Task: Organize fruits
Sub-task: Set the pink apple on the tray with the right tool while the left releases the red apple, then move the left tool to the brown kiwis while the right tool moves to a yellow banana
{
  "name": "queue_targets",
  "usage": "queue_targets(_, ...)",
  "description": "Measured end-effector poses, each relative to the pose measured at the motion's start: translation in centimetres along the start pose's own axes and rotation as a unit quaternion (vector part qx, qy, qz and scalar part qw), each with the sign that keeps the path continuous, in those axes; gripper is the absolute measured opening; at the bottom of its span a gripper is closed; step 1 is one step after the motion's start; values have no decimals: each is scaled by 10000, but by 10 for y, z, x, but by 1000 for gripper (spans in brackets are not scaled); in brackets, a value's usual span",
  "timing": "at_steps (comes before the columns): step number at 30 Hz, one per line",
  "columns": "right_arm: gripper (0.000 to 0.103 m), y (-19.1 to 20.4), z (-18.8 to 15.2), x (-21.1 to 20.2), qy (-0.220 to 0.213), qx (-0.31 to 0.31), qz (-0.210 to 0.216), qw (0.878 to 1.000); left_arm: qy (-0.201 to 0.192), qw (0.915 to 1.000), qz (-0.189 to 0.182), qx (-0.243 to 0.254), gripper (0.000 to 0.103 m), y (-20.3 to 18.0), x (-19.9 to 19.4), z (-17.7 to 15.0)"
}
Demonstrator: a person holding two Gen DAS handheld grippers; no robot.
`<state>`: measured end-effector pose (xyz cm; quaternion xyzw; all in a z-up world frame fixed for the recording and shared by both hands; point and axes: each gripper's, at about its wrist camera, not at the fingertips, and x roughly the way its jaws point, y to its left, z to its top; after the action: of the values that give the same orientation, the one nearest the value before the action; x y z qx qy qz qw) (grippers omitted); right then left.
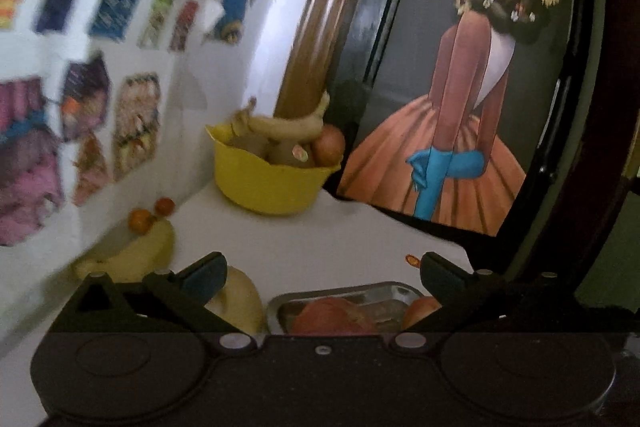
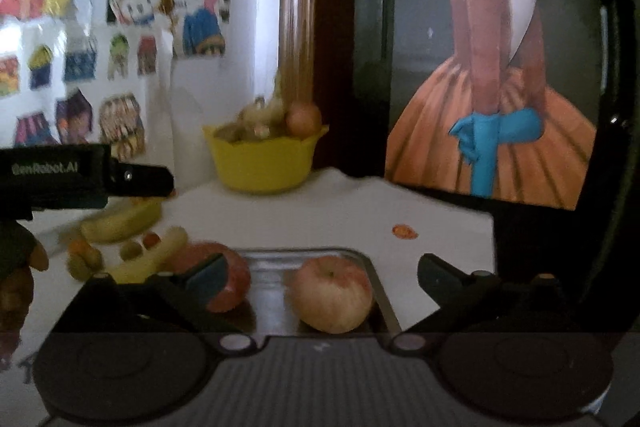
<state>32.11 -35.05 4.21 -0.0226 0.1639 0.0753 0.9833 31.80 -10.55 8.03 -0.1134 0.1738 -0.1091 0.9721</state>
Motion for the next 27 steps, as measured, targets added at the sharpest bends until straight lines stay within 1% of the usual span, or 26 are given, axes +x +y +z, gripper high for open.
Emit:
queue_targets(7, 103, 25, 3, -67, -499, 82, -71, 9987, -301, 9993, 194, 117, 102, 19, -66, -2)
queue_targets(10, 103, 37, 1, -92, -624, 95, -108, 9979, -350, 9988, 303, 148, 102, 31, -92, -7)
queue_targets(13, 103, 50, -4, -112, -656, 72, -70, 9978, -320, 9985, 420, 169, 102, 44, -112, -14)
queue_targets(17, 103, 72, -12, -132, -565, -15, -62, 9984, -178, 9979, 595, 208, 102, 65, -133, -27)
queue_targets(21, 103, 93, -23, -143, -383, 7, 62, 9992, -8, 9967, 788, 216, 102, 85, -148, -40)
queue_targets(27, 103, 122, -43, -145, 107, 72, 316, 9994, 340, 9936, 1070, 118, 102, 115, -159, -61)
